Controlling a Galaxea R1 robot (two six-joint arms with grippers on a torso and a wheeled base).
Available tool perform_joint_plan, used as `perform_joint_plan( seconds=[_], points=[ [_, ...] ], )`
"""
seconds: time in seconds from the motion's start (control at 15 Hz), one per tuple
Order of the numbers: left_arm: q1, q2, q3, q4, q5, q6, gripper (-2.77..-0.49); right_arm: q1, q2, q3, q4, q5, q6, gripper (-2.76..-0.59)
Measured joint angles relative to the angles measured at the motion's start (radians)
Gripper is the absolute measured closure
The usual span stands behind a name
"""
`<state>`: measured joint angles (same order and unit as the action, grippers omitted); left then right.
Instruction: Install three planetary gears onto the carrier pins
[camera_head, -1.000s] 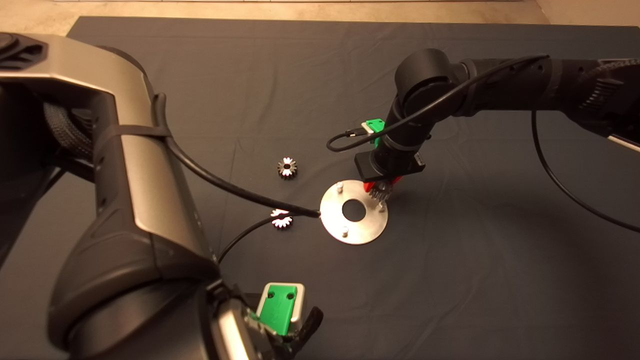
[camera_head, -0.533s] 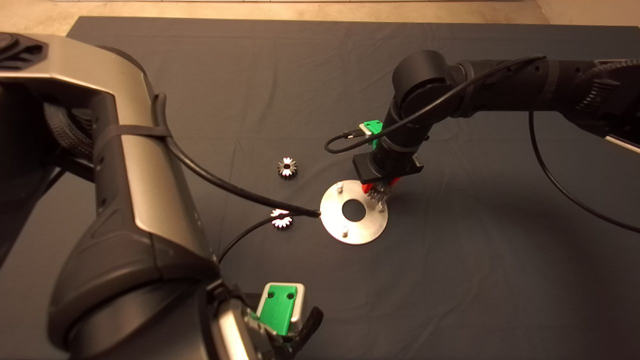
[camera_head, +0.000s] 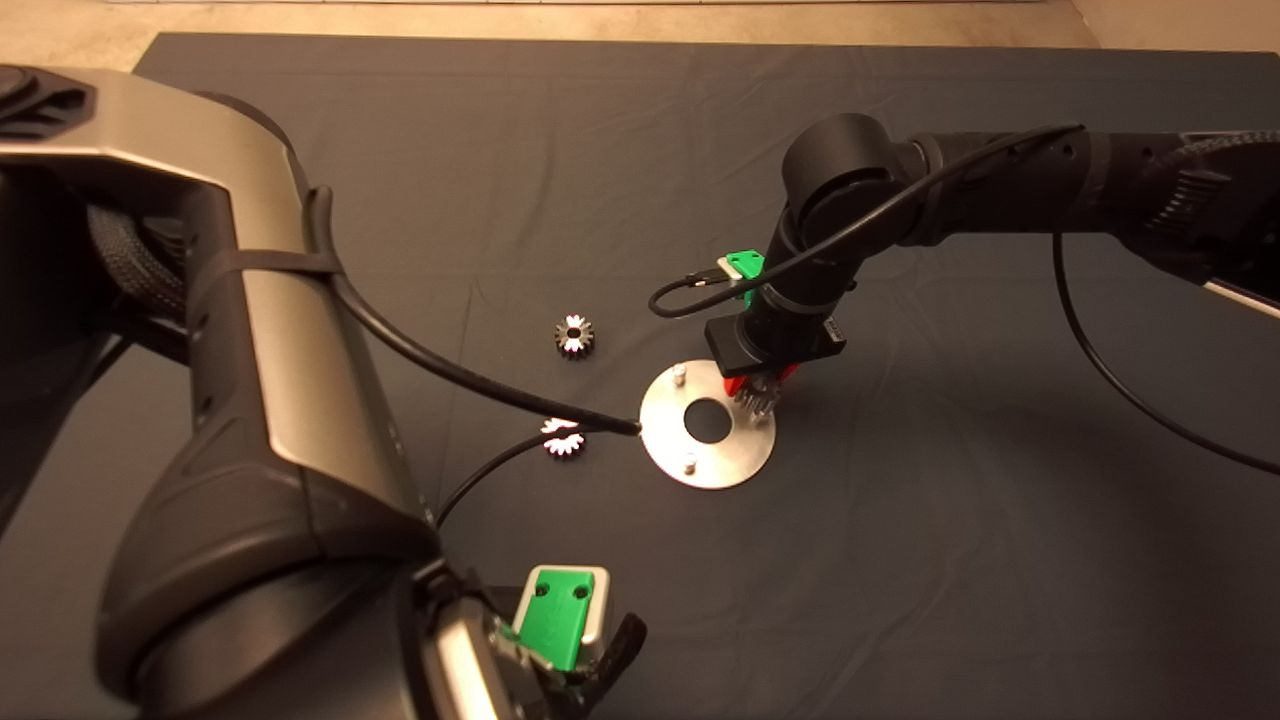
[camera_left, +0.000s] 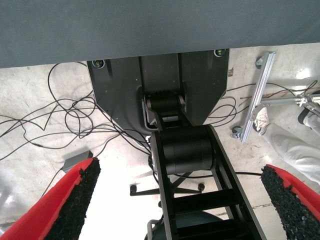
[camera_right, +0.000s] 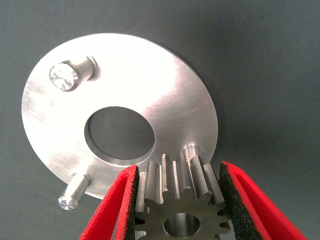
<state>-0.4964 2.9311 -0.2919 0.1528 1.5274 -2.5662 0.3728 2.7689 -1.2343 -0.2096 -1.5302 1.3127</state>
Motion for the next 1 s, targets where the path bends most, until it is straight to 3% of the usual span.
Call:
perform_joint_plan(
  seconds=[0.27,1.0],
  points=[
    [0.000,0.000,0.000,0.000,0.000,0.000,-2.34,-0.015,-0.001,0.001,-0.002,0.000,-0.010,-1.06],
    [0.000,0.000,0.000,0.000,0.000,0.000,-2.34,-0.015,-0.003,0.000,-0.017,0.000,-0.036,-1.06]
  ],
)
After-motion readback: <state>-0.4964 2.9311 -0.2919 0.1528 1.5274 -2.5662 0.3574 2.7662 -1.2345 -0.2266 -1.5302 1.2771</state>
